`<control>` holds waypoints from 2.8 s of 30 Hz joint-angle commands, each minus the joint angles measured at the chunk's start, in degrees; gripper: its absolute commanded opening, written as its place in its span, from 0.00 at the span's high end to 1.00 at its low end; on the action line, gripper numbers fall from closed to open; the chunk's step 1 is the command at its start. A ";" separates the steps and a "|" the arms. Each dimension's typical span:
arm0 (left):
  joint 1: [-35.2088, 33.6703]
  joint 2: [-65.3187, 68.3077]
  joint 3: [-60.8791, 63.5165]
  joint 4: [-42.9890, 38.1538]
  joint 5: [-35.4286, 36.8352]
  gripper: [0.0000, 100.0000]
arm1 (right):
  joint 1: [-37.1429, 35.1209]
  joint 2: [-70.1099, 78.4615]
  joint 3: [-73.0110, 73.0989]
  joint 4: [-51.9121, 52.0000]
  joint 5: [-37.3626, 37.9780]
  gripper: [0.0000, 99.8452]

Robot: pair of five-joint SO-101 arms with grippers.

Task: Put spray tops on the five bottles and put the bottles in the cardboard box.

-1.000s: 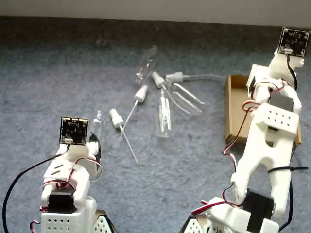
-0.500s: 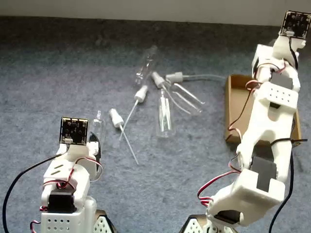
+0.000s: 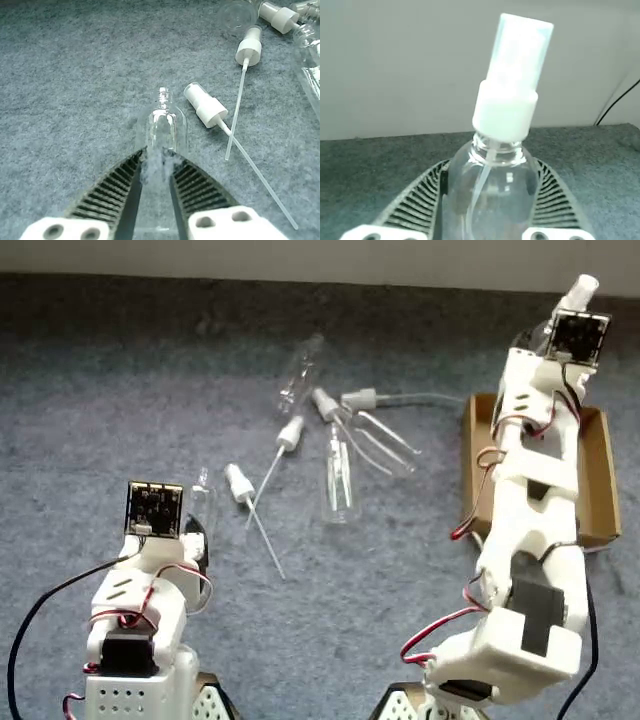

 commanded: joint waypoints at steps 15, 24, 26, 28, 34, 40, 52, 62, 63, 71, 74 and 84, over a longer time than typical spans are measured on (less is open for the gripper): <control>1.54 -0.04 0.75 -2.55 -0.62 1.00 | -2.33 -9.01 15.87 -11.38 0.26 0.89; 1.54 -0.04 1.80 -2.99 -0.62 1.00 | -2.24 -8.92 23.87 -28.44 0.70 0.89; 1.54 -0.04 1.80 -2.99 -0.62 1.00 | -2.24 -8.92 26.15 -31.96 0.70 0.89; 1.54 -0.04 1.89 -2.99 -0.62 1.00 | -2.51 -8.92 27.91 -33.63 0.62 0.89; 1.45 -0.13 5.67 -7.56 -6.33 1.00 | -2.42 -8.92 32.57 -43.30 0.62 0.89; 1.45 -0.13 8.75 -11.87 -7.30 1.00 | -2.51 -7.25 33.80 -44.70 0.62 0.89; 1.19 -0.13 8.75 -11.69 -7.38 1.00 | -2.51 16.75 23.96 -55.96 5.80 0.89; 1.19 -0.13 8.75 -11.87 -7.47 1.00 | -2.68 30.81 15.34 -60.44 10.73 0.89; 1.19 -0.13 8.75 -11.87 -7.47 1.00 | -2.68 31.60 14.90 -60.44 10.73 0.89; 1.19 -0.13 8.75 -11.87 -7.47 1.00 | -2.68 33.89 14.55 -60.79 10.29 0.80; 1.19 -0.13 8.75 -11.96 -7.47 1.00 | -2.42 33.89 14.55 -60.79 10.29 0.80; 1.19 -0.13 8.75 -11.96 -7.56 1.00 | -1.36 33.98 18.68 -69.32 10.29 0.80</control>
